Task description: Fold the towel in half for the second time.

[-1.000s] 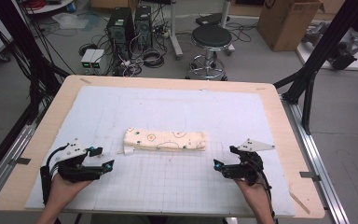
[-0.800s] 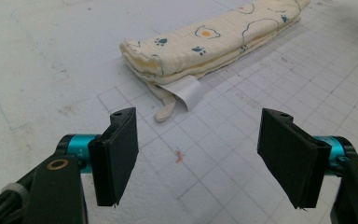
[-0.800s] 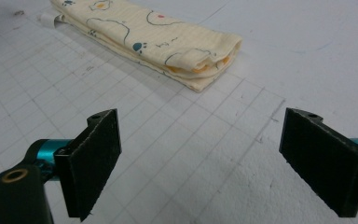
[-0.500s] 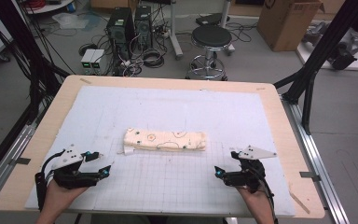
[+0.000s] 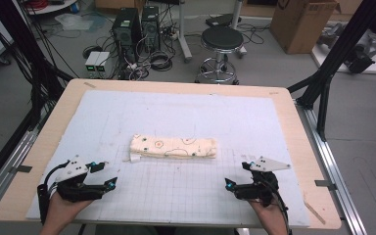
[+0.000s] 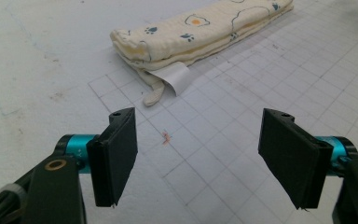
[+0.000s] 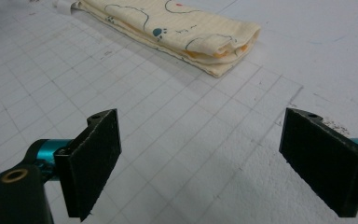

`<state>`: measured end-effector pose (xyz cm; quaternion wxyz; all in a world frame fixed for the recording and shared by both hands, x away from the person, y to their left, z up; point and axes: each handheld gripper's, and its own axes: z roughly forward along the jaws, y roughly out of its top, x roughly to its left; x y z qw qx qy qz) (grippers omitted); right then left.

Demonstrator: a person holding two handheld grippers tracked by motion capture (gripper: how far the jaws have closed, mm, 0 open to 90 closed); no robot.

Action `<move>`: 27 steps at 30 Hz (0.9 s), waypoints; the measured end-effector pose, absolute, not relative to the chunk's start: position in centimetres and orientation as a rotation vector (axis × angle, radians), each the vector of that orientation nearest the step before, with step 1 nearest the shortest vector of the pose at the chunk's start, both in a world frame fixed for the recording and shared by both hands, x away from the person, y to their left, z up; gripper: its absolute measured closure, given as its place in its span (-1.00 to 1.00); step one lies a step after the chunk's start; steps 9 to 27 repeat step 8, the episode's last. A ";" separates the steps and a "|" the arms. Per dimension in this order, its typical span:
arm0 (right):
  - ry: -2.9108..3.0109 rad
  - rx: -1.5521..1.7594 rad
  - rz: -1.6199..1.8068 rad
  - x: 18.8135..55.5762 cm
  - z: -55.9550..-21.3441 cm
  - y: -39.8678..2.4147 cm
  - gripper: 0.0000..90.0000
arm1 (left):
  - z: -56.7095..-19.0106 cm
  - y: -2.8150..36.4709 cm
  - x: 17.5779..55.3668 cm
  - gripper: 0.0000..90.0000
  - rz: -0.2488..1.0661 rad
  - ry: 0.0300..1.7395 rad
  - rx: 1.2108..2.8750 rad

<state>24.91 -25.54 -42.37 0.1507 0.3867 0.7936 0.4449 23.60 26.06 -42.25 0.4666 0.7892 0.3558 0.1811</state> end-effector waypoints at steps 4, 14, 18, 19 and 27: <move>2.281 1.107 1.273 25.1 -42.5 -25.4 -0.73 | -42.3 26.1 23.7 -0.37 0.439 0.875 1.931; 2.276 1.098 1.275 25.1 -42.4 -25.4 -0.73 | -42.3 26.2 23.7 -0.37 0.445 0.877 1.924; 2.276 1.098 1.275 25.1 -42.4 -25.4 -0.73 | -42.3 26.2 23.7 -0.37 0.445 0.877 1.924; 2.276 1.098 1.275 25.1 -42.4 -25.4 -0.73 | -42.3 26.2 23.7 -0.37 0.445 0.877 1.924; 2.276 1.098 1.275 25.1 -42.4 -25.4 -0.73 | -42.3 26.2 23.7 -0.37 0.445 0.877 1.924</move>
